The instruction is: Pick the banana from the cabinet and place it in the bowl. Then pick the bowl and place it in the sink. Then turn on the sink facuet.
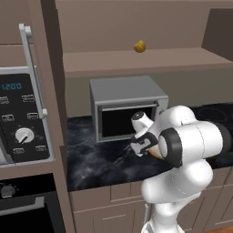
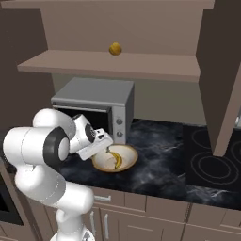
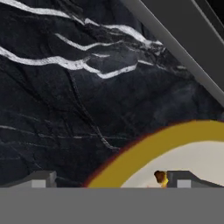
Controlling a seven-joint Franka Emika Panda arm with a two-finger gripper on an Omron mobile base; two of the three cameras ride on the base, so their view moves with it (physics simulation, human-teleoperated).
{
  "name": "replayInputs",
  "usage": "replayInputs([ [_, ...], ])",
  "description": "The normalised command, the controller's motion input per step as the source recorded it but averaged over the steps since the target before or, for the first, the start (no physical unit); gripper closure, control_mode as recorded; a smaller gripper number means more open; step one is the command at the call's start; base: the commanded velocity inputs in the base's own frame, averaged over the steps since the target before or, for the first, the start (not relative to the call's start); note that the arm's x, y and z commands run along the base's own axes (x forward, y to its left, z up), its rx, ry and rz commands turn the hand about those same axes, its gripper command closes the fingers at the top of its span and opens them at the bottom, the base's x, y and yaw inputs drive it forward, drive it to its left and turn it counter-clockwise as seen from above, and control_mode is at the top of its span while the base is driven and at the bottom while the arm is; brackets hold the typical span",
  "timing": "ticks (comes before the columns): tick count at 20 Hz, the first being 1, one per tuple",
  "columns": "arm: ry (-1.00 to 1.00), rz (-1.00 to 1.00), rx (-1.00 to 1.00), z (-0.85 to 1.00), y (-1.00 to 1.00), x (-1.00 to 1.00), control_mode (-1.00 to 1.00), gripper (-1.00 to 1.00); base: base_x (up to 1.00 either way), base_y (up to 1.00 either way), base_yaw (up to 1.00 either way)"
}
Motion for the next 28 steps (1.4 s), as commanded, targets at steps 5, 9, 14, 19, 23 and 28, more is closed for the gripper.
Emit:
replayInputs([
  [5,-0.08,-0.03,0.00,-0.23,-0.31,-0.48,-1.00,-1.00,0.00,0.00,0.00],
  [9,-0.05,-0.04,0.00,-0.31,-0.29,-0.39,-1.00,-1.00,0.00,0.00,0.00],
  [14,0.00,-0.05,0.00,-0.34,-0.28,-0.14,-1.00,1.00,0.00,0.00,0.00],
  [19,0.00,-0.04,0.00,-0.31,-0.32,-0.01,-1.00,1.00,0.00,0.00,0.00],
  [23,0.00,0.00,0.00,-0.05,-0.38,-0.12,-1.00,1.00,0.00,0.00,0.00],
  [28,0.00,0.00,0.00,0.00,-0.16,-0.30,-1.00,1.00,0.00,0.00,0.00],
])
